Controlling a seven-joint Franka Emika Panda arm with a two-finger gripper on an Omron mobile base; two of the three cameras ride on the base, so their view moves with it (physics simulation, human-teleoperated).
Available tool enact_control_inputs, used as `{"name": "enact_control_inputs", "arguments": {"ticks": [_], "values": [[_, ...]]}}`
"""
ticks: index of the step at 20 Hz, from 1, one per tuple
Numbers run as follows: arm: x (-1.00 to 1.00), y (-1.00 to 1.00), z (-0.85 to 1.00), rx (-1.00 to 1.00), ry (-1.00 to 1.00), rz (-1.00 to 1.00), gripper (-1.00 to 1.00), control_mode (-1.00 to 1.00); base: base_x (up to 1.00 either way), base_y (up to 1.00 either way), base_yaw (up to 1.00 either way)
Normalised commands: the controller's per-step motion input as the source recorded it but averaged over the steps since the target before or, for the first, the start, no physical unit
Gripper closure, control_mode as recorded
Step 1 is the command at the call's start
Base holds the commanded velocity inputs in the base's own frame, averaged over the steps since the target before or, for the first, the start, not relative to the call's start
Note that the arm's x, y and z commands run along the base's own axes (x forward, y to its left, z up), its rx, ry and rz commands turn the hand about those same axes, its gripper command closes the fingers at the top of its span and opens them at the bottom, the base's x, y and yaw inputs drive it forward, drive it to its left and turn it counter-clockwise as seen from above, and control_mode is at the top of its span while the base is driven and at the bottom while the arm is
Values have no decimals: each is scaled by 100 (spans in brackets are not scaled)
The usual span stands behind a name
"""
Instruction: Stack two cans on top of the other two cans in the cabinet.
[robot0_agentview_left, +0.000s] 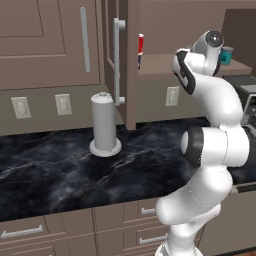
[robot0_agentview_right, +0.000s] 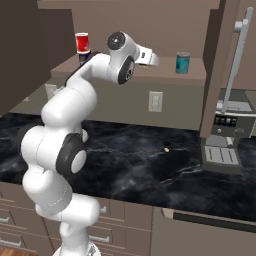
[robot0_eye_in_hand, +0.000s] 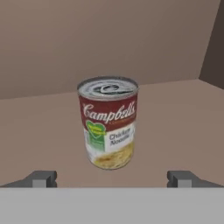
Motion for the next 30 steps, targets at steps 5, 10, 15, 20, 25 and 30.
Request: {"name": "enact_control_inputs", "arguments": {"ticks": [5,10,15,20,25,30], "values": [[26,-2,0,0,0,0,-100,-100,0,0,0],[26,-9,-1,0,0,0,-100,-100,0,0,0],[25,-10,-5,0,0,0,-100,-100,0,0,0],[22,-11,-7,0,0,0,-100,-100,0,0,0],[16,-8,-5,0,0,0,100,-100,0,0,0],[0,-12,-8,0,0,0,100,-100,0,0,0]]}}
